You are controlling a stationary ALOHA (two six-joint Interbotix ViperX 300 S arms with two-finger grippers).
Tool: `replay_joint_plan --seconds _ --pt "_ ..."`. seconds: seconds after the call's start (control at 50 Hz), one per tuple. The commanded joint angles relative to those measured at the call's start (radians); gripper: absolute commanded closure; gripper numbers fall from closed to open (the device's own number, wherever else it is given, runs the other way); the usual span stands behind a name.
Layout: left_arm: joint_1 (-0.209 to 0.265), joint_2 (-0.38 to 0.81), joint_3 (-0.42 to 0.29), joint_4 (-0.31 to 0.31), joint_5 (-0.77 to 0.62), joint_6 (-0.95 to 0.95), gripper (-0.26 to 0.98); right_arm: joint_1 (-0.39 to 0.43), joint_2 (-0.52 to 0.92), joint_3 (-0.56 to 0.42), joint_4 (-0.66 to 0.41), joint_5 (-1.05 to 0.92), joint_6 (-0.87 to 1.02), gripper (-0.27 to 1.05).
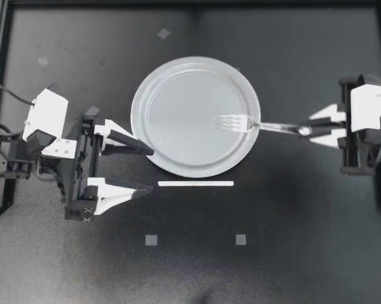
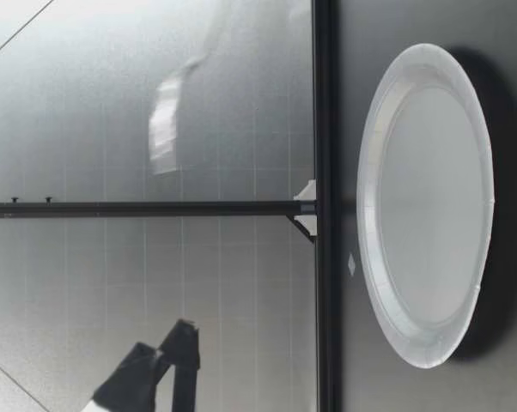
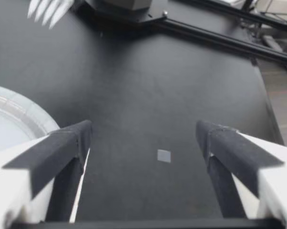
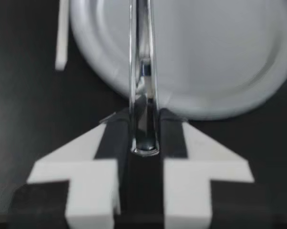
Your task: Pick up the fork and place it on the plate.
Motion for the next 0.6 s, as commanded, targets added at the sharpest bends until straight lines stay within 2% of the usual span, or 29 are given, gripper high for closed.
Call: replay_joint_plan --seconds 0.0,0.12,0.28,0.58 --pt "-0.002 0.002 -0.018 0.005 -0.017 0.009 -0.07 -0.011 0.02 0.008 0.003 0.017 0.075 0.71" --pt "-0.006 0.018 -0.026 0.005 -0.017 0.032 -0.07 -0.011 0.067 0.02 -0.031 0.066 0.189 0.71" --pt "-0.009 0.031 -0.034 0.005 -0.017 0.04 -0.07 -0.011 0.141 -0.017 -0.08 0.11 0.282 0.71" --pt "-0.02 0.046 -0.034 0.006 -0.017 0.043 -0.07 -0.011 0.325 -0.071 -0.086 0.209 0.555 0.71"
